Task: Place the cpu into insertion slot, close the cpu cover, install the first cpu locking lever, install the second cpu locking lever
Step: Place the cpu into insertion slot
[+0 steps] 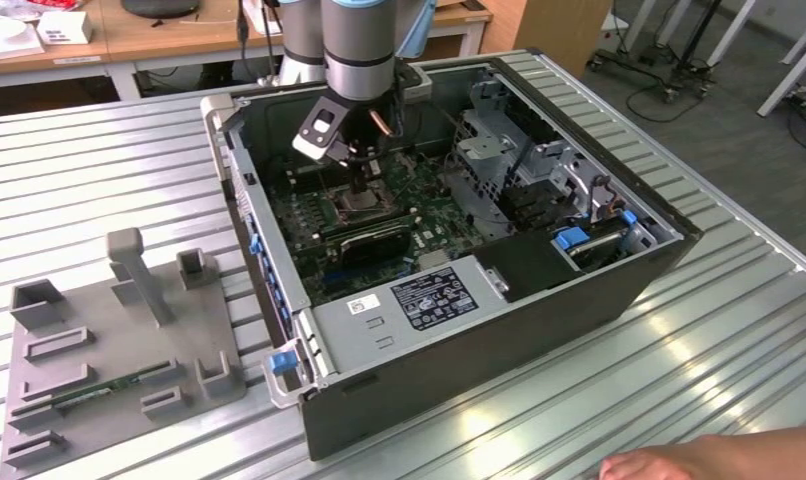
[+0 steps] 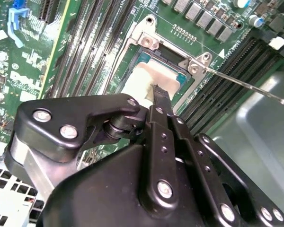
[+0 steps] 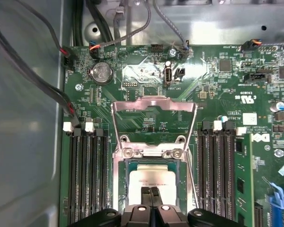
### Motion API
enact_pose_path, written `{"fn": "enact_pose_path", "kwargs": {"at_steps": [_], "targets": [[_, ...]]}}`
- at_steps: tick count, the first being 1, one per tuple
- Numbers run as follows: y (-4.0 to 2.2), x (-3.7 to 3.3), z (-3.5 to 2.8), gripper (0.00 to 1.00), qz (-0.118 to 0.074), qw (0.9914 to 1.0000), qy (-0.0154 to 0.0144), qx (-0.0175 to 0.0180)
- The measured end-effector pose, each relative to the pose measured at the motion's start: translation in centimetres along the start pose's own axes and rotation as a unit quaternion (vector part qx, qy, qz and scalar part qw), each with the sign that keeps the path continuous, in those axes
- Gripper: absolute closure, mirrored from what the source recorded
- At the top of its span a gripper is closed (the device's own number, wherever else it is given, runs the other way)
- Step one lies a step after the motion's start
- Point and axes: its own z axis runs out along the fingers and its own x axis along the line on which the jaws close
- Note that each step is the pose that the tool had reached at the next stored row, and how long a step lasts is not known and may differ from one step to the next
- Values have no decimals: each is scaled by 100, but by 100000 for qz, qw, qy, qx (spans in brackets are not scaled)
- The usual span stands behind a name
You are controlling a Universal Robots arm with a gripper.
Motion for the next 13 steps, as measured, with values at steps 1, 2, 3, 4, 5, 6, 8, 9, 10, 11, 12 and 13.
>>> {"fn": "enact_pose_path", "kwargs": {"at_steps": [1, 2, 3, 4, 5, 6, 8, 9, 10, 11, 12, 13], "targets": [[1, 1, -21, 89, 1, 100000, -1, 2], [3, 2, -40, 89, 0, 100000, -2, 1], [4, 3, -56, 89, 1, 100000, 1, 0], [5, 4, -71, 89, 3, 100000, 3, -2], [6, 5, -86, 89, 2, 100000, 2, 0], [7, 5, -100, 89, 1, 100000, -1, 2], [9, 7, -128, 89, 1, 100000, 0, 1], [10, 7, -138, 89, 1, 100000, 0, 1], [10, 8, -140, 89, 1, 100000, 8, -5], [10, 8, -140, 89, 2, 100000, 11, -7], [10, 8, -140, 89, 3, 100000, 18, -11], [10, 8, -141, 89, 2, 100000, 10, -5]]}}
